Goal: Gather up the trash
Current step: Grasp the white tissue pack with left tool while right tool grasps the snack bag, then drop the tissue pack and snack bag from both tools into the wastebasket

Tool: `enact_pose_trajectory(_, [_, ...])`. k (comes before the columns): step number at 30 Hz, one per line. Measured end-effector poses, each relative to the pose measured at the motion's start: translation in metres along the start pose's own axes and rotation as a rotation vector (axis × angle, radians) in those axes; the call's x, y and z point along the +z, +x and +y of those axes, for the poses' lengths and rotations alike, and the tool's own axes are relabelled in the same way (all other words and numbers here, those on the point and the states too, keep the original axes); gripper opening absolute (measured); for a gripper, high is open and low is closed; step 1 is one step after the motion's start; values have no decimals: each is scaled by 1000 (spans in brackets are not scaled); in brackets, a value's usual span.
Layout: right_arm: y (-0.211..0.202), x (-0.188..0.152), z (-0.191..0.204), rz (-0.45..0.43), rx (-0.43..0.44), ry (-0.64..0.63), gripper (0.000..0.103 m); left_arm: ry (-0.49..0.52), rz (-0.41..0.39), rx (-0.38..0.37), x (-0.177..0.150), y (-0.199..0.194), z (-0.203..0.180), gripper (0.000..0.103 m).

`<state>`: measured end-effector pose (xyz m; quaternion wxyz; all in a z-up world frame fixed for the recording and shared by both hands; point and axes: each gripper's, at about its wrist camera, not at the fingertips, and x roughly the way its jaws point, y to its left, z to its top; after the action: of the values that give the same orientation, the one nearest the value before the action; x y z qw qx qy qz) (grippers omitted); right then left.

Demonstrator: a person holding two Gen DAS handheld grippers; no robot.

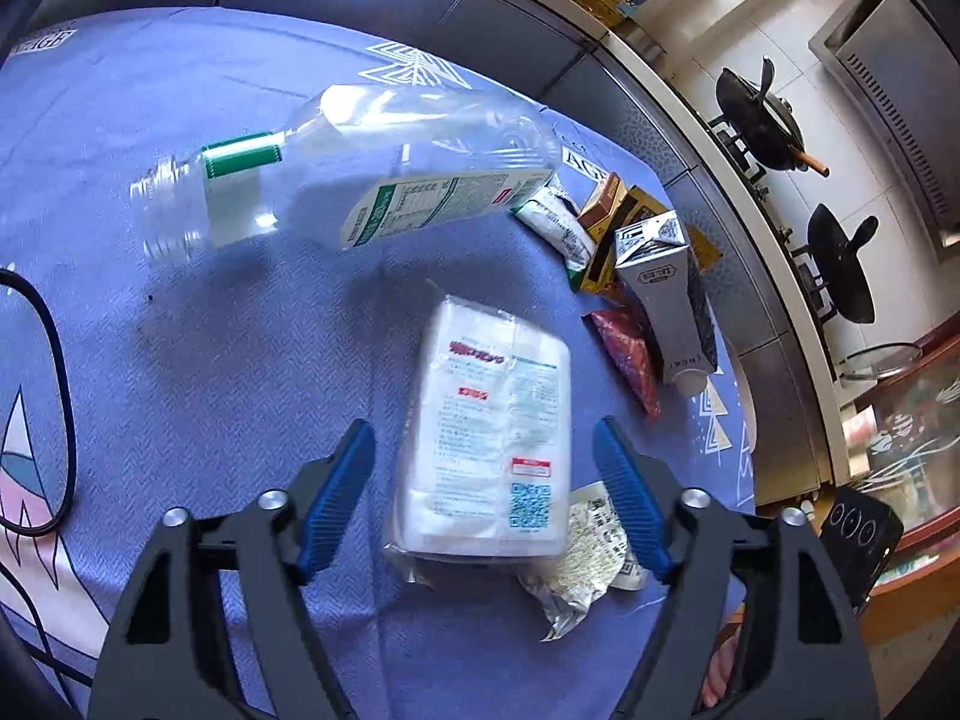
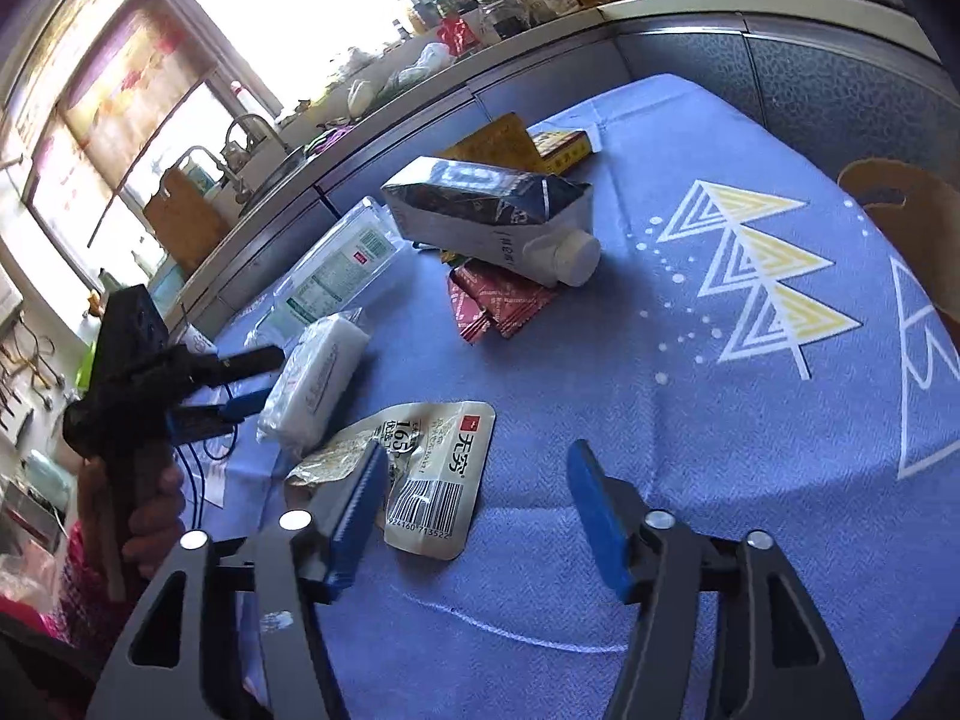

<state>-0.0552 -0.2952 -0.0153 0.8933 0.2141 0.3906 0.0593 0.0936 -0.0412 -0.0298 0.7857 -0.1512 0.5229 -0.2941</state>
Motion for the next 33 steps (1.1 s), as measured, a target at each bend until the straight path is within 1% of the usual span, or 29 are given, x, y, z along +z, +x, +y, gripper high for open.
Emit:
enact_pose_trajectory(2, [7,-3,13,31,-8,-55,66,35,-5,22,4,4,-16,77])
enact_pose_trajectory(5, [12,-14,33,63,-28,-144,66,125,4,99,5,18,-39,77])
enact_pose_trajectory(6, [13,-19,38,79,-19,-153,66,150,9,120,5,23,-44,77])
enact_pose_trajectory(7, [13,-23,40,100,-7,-139,66,173,13,142,3,29,-47,77])
enact_pose_trajectory(8, [12,-25,38,116,27,-108,63,195,15,163,0,34,-49,77])
enact_pose_trajectory(10, [8,-30,27,153,110,1,57,225,23,198,-3,42,-50,68])
enact_pose_trajectory(11, [8,-33,19,174,150,77,53,237,20,204,-5,44,-48,66])
enact_pose_trajectory(12, [9,-38,11,189,191,150,51,242,9,197,-6,44,-47,65])
enact_pose_trajectory(13, [11,-42,6,201,215,201,50,249,1,193,-7,43,-47,63])
enact_pose_trajectory(14, [16,-44,3,214,223,237,47,259,-2,190,-8,43,-46,62])
enact_pose_trajectory(15, [19,-44,2,209,233,266,44,270,-3,188,-9,43,-46,61])
enact_pose_trajectory(17, [25,-37,-1,193,240,310,45,278,-1,176,-11,41,-45,60])
enact_pose_trajectory(19, [30,-25,-5,152,245,342,45,275,4,161,-11,39,-42,59])
enact_pose_trajectory(20, [33,-22,-6,142,250,355,43,276,6,155,-14,37,-41,59])
enact_pose_trajectory(22, [46,-15,-10,149,267,392,13,284,6,150,-19,34,-39,58])
enact_pose_trajectory(23, [52,-14,-11,170,270,400,4,285,4,150,-22,33,-38,58])
enact_pose_trajectory(25, [53,-12,-14,159,289,419,4,270,3,139,-24,26,-34,58])
enact_pose_trajectory(28, [38,-11,-18,125,297,409,3,218,25,55,-25,15,-27,57])
enact_pose_trajectory(31, [15,-10,-22,69,288,388,2,230,29,10,-28,7,-34,57])
enact_pose_trajectory(33, [-9,-13,-30,23,254,364,2,246,40,-37,-31,5,-46,57])
